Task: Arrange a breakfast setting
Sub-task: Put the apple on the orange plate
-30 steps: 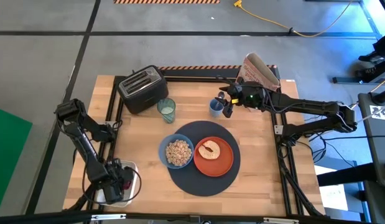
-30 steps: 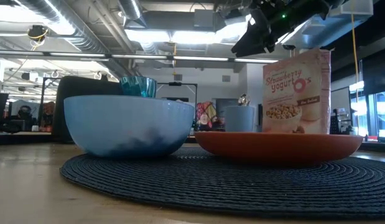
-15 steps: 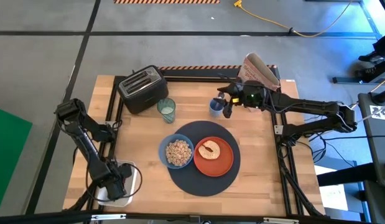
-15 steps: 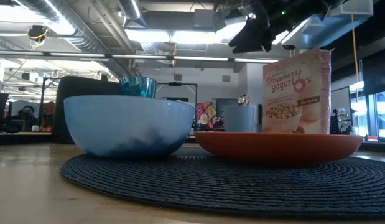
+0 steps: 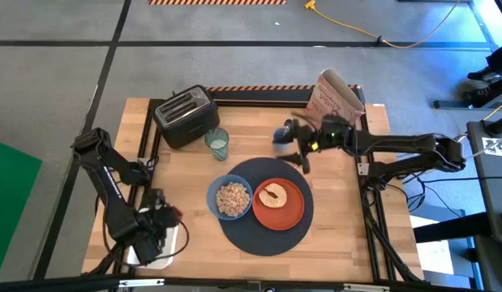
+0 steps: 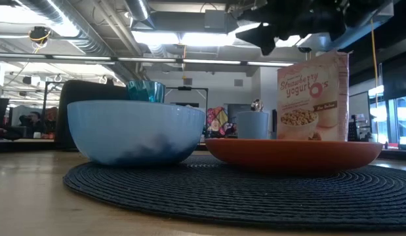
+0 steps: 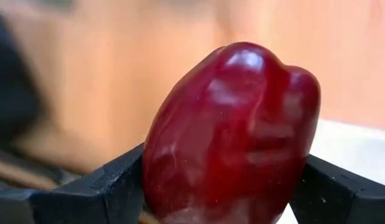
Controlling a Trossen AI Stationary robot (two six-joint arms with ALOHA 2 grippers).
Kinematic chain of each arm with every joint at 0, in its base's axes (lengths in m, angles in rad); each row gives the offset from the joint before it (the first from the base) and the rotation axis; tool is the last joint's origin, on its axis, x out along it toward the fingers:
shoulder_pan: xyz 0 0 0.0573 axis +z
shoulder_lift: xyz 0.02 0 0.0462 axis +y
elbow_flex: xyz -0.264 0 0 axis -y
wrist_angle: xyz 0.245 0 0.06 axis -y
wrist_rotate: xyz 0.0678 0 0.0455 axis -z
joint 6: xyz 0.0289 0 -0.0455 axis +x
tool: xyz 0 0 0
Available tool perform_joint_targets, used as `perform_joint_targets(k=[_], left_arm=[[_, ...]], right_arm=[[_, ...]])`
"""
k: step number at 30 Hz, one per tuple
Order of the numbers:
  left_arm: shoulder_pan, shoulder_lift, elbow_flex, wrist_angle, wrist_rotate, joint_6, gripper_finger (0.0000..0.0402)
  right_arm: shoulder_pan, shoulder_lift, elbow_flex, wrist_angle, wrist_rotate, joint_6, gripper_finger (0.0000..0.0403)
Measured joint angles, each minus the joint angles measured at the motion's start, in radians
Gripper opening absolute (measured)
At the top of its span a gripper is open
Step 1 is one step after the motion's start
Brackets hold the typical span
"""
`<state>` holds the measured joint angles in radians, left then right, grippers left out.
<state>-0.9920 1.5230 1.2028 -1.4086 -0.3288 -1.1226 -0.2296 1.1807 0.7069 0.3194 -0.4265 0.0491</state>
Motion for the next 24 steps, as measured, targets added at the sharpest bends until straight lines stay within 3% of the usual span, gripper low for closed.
perform_joint_targets(k=[8, 13, 19, 24], left_arm=[[0.165, 0.015, 0.009, 0.052, -0.49, 0.612, 0.0312], [0.323, 0.03, 0.009, 0.279, -0.699, 1.082, 0.0312], [0.469, 0.037, 0.009, 0.644, -0.814, 1.649, 0.0312], [0.578, 0.037, 0.009, 0.843, -0.703, 1.917, 0.0312]], right_arm=[[0.132, 0.096, -0.033, 0.128, 0.035, -0.001, 0.0334], [0.161, 0.172, -0.032, 0.266, 0.069, 0.089, 0.0364], [0.157, 0.229, -0.032, 0.337, 0.079, 0.197, 0.0369], [0.159, 0.244, -0.032, 0.373, 0.106, 0.207, 0.0368]])
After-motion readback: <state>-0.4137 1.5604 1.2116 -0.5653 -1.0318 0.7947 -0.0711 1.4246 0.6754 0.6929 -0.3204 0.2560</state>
